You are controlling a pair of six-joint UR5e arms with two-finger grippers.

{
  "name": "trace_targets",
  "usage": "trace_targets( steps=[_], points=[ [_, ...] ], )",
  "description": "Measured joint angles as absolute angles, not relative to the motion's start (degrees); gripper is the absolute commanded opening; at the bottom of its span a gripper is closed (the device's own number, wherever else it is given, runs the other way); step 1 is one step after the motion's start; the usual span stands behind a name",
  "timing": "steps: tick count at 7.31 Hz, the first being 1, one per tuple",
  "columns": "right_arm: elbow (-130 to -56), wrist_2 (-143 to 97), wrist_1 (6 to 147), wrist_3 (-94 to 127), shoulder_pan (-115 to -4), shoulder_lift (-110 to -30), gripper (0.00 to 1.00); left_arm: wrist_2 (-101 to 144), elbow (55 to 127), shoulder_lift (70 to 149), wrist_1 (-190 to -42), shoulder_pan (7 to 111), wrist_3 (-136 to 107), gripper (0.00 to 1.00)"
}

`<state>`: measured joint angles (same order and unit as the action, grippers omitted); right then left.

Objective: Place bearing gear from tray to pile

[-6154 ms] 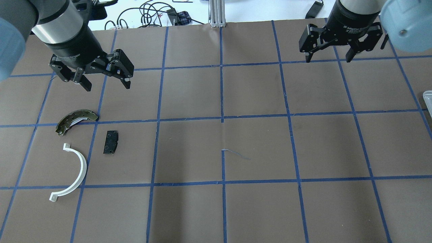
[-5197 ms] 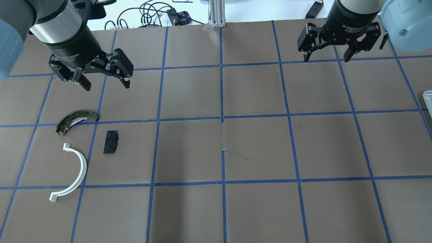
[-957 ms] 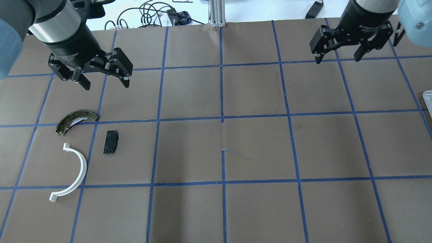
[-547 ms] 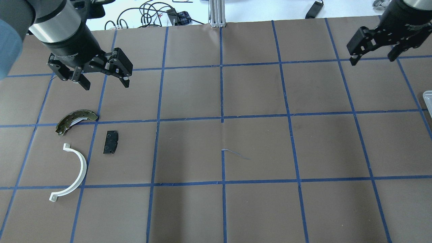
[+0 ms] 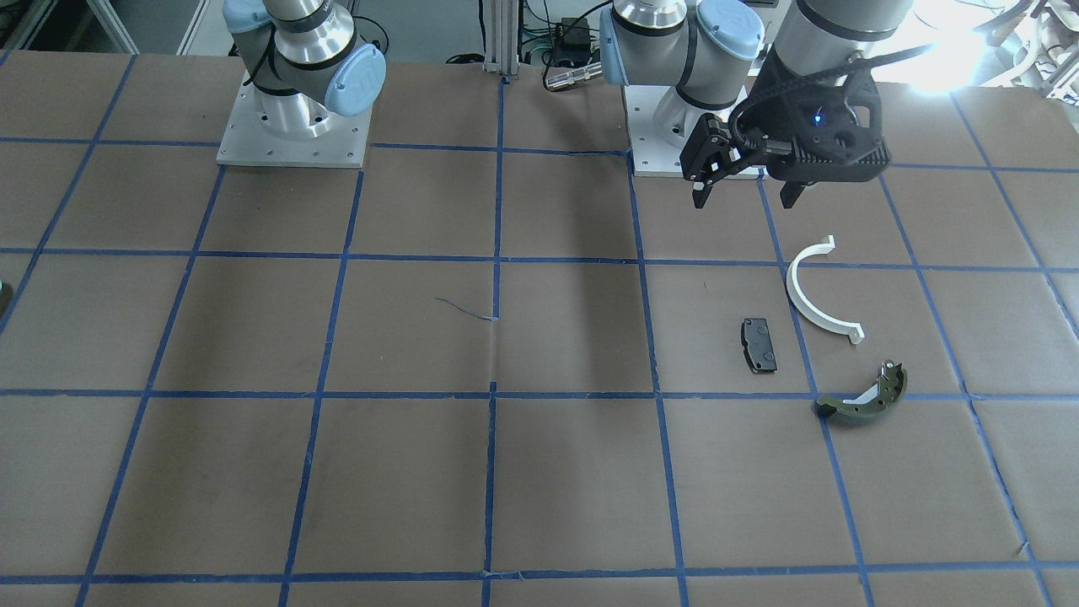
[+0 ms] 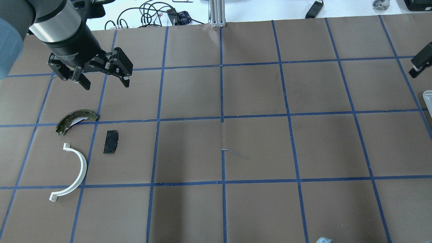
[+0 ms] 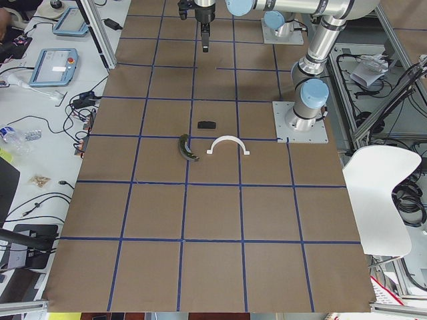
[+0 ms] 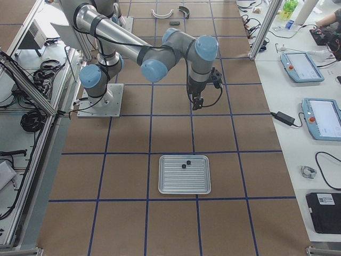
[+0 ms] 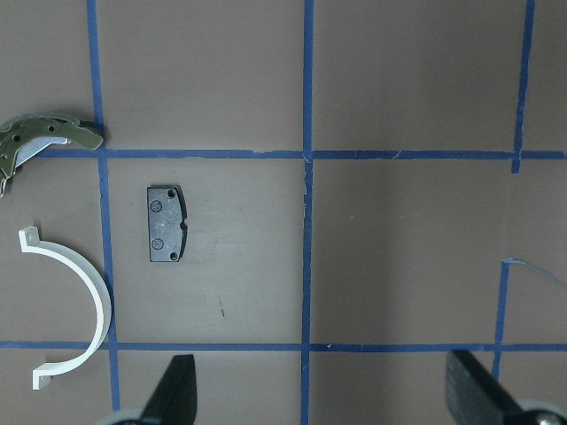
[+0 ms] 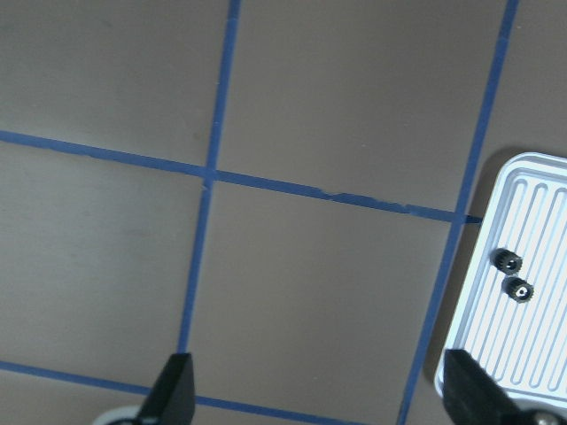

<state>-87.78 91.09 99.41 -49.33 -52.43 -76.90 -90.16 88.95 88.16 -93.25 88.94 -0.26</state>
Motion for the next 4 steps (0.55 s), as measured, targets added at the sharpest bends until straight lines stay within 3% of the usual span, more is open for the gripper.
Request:
trace_targets(
  steps=[4],
  points=[
    [-87.8, 90.3, 111.9, -63.5, -43.1, -65.4, 1.0, -90.1, 88.9, 88.2, -93.3, 88.9, -0.3, 1.0]
  ],
)
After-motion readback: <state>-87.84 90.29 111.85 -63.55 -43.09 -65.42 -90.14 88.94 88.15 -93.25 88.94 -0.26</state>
